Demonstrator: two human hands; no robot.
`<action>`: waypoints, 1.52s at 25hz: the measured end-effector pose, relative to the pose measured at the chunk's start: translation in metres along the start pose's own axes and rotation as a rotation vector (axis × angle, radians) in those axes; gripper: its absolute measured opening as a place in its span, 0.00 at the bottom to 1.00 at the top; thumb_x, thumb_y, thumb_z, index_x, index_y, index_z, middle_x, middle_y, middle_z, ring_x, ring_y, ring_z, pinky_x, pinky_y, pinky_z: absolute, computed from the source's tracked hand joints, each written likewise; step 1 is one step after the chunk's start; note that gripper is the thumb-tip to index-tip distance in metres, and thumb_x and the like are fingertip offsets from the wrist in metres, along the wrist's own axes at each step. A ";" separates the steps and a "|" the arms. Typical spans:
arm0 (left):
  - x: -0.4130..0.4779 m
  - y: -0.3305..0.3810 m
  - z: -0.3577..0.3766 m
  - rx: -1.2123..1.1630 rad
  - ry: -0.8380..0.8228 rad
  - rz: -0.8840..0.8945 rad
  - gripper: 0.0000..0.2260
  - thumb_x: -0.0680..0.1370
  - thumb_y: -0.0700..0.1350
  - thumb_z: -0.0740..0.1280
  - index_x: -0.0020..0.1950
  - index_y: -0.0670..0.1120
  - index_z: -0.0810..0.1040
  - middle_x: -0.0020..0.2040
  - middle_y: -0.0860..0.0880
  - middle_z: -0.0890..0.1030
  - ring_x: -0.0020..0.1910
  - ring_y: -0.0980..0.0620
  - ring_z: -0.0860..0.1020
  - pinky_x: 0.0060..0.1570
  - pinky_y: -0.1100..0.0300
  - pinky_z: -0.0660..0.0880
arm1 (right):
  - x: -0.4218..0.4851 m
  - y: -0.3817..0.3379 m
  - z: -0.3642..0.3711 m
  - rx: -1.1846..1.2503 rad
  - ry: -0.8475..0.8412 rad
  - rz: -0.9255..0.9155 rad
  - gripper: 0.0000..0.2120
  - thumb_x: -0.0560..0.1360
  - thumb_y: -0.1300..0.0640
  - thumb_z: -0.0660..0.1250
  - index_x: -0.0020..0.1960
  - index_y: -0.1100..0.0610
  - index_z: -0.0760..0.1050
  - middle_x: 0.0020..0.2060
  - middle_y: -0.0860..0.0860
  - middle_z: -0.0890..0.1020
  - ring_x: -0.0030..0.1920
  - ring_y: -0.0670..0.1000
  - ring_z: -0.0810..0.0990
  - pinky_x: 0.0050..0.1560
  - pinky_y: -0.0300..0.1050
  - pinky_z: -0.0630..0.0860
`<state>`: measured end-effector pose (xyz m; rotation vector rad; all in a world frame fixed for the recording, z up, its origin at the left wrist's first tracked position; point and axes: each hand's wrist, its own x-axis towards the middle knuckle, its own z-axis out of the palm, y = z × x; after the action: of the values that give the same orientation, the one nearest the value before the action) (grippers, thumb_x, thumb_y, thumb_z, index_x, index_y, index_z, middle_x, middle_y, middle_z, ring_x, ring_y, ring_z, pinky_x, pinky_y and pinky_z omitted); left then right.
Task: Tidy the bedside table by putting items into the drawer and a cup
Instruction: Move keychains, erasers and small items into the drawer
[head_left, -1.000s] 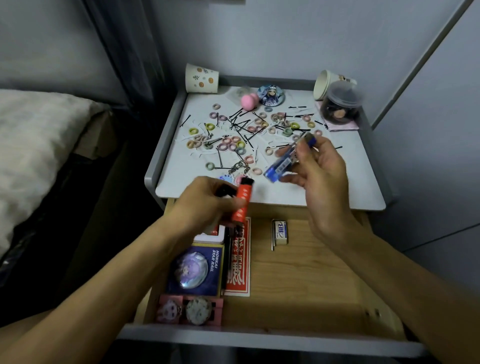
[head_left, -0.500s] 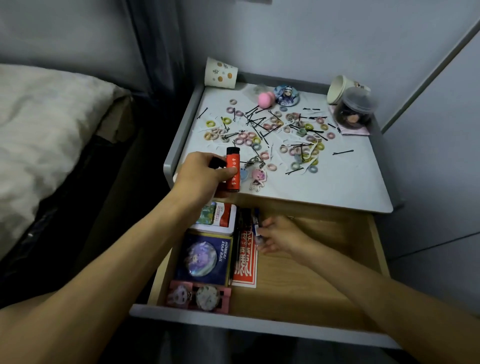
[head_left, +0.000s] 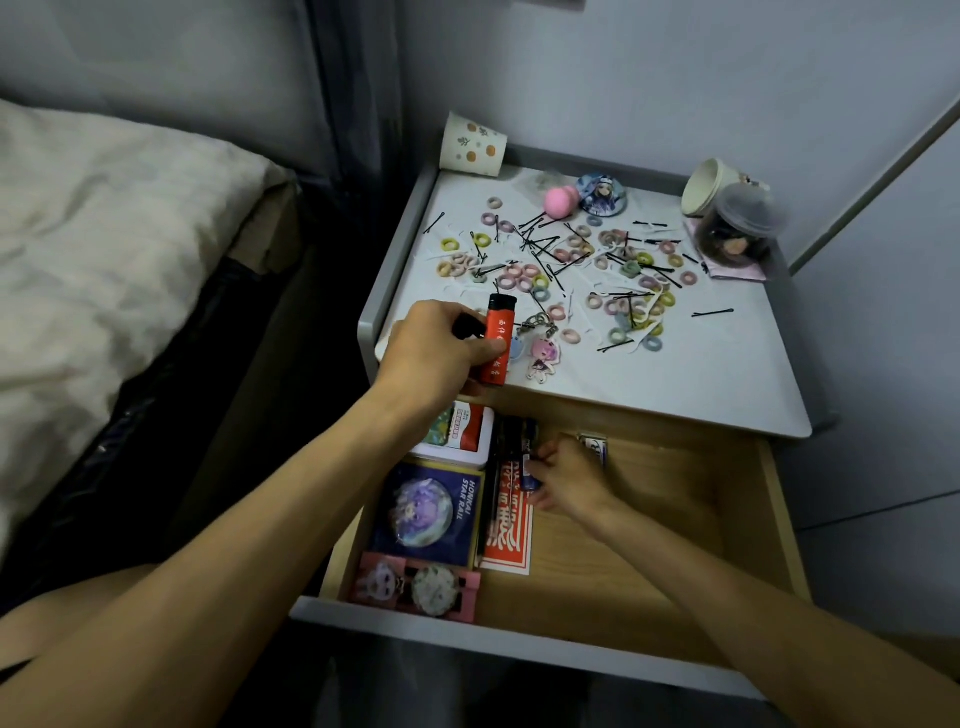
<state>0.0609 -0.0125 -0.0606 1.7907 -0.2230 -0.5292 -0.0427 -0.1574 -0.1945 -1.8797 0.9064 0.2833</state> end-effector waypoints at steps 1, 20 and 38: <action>0.000 0.000 0.000 0.009 -0.006 0.002 0.07 0.75 0.41 0.73 0.52 0.42 0.81 0.45 0.44 0.85 0.42 0.46 0.85 0.45 0.45 0.82 | 0.001 0.001 0.000 -0.067 0.014 -0.036 0.06 0.79 0.60 0.65 0.44 0.55 0.70 0.36 0.55 0.81 0.32 0.52 0.82 0.36 0.48 0.82; -0.013 0.000 0.022 0.111 -0.284 -0.091 0.09 0.74 0.43 0.75 0.47 0.38 0.82 0.38 0.40 0.84 0.32 0.46 0.79 0.39 0.49 0.75 | -0.086 -0.058 -0.055 0.447 -0.037 -0.410 0.10 0.79 0.53 0.65 0.52 0.59 0.80 0.43 0.54 0.84 0.41 0.48 0.80 0.40 0.41 0.76; -0.003 0.008 0.020 -0.016 -0.144 -0.162 0.07 0.82 0.41 0.61 0.46 0.40 0.74 0.38 0.43 0.79 0.32 0.48 0.79 0.41 0.51 0.80 | 0.024 0.009 -0.022 0.040 0.051 0.053 0.04 0.79 0.62 0.64 0.51 0.61 0.69 0.31 0.54 0.76 0.27 0.49 0.73 0.29 0.40 0.73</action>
<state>0.0496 -0.0309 -0.0566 1.7652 -0.1729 -0.7750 -0.0360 -0.1894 -0.2031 -1.8348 0.9910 0.2486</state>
